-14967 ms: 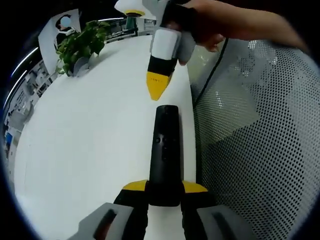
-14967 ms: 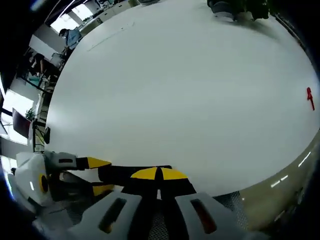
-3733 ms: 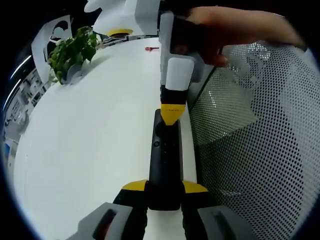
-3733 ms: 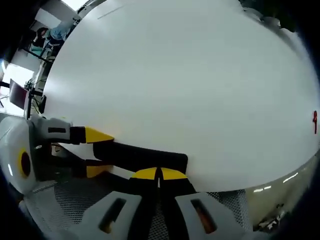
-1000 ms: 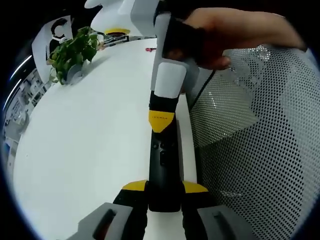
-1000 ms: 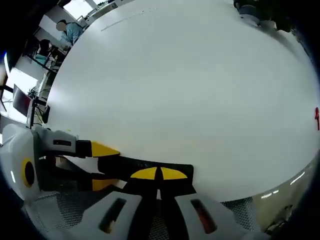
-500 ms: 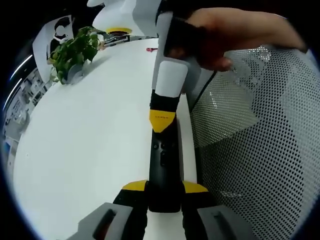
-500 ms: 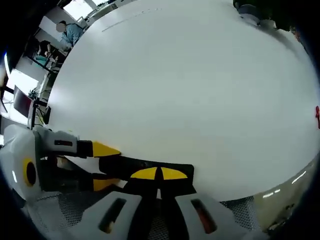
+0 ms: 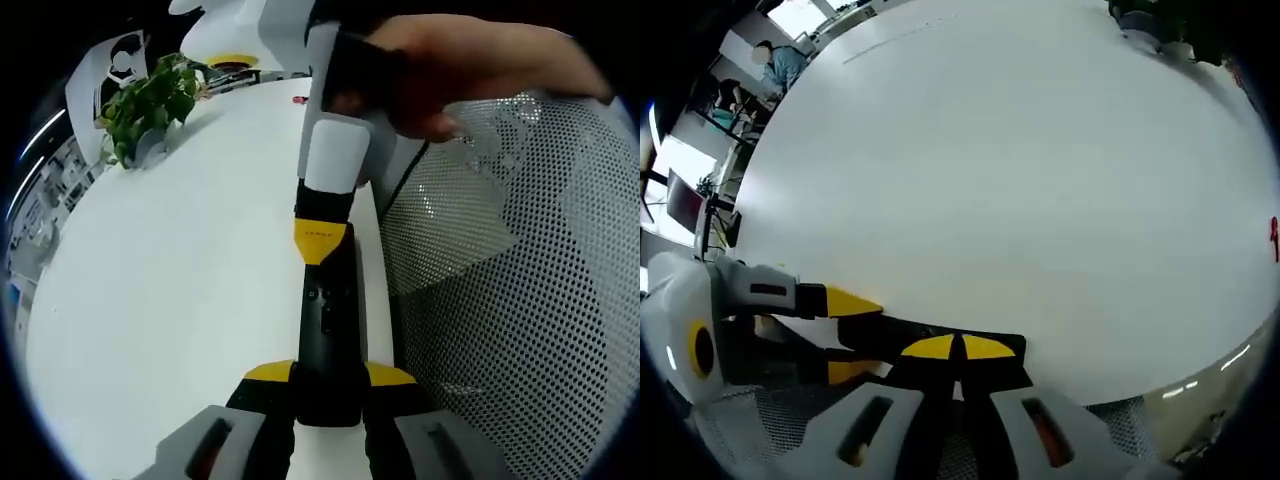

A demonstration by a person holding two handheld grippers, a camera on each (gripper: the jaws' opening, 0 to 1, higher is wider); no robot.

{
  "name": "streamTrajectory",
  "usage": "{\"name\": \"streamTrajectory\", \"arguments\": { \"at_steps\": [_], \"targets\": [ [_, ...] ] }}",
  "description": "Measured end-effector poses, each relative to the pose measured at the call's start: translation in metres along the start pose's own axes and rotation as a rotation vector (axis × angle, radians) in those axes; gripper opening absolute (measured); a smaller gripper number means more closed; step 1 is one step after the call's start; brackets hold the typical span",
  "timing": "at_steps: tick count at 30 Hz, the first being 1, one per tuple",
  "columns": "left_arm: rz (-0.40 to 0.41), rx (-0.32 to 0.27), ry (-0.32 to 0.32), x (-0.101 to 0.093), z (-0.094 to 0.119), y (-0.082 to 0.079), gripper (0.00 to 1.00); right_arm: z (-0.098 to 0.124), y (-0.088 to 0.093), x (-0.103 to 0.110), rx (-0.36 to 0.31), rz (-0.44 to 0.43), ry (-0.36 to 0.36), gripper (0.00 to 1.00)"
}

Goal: Press the specified remote control buttons in sequence, fully releasing each button before pressing the next.

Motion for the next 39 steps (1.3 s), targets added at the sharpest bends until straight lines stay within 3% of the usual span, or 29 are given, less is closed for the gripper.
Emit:
{"name": "streamTrajectory", "arguments": {
  "at_steps": [5, 11, 15, 22, 24, 26, 29, 34, 39],
  "targets": [
    [0.001, 0.000, 0.000, 0.000, 0.000, 0.000, 0.25, -0.004, 0.004, 0.004, 0.029, -0.016, -0.031, 0.00],
    [0.005, 0.000, -0.002, 0.001, -0.001, 0.000, 0.25, -0.004, 0.006, 0.006, -0.003, 0.022, -0.026, 0.00],
    [0.005, 0.003, -0.001, 0.001, -0.001, 0.000, 0.25, -0.004, 0.006, 0.004, -0.001, -0.021, -0.038, 0.00],
    [0.013, 0.004, -0.003, 0.001, -0.001, -0.001, 0.24, -0.002, 0.007, 0.007, 0.001, -0.007, -0.035, 0.00],
    [0.014, 0.008, -0.004, 0.001, -0.001, -0.001, 0.24, -0.001, 0.006, 0.008, 0.005, 0.014, -0.024, 0.00],
    [0.019, 0.013, -0.008, 0.001, -0.001, -0.002, 0.24, -0.001, 0.006, 0.009, 0.016, 0.090, 0.004, 0.00],
    [0.022, 0.014, -0.012, 0.001, -0.001, -0.002, 0.24, 0.000, 0.006, 0.010, 0.015, 0.095, 0.010, 0.00],
    [0.029, 0.013, -0.017, 0.001, -0.001, -0.002, 0.24, 0.003, 0.007, 0.013, 0.038, 0.036, -0.058, 0.00],
    [0.035, 0.012, -0.021, 0.001, -0.002, -0.003, 0.25, 0.002, 0.006, 0.009, 0.042, 0.031, -0.049, 0.00]
  ]
}}
Point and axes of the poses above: the point that each gripper's makers call its tool centre point, and the gripper's own axes: z roughly backward along the fingers, x roughly to its left, y roughly out of its underside, the point moved 3 cm from there along z, roughly backward along the fingers, and after that the axes turned 7 degrees about y, right-handed, at the moved point
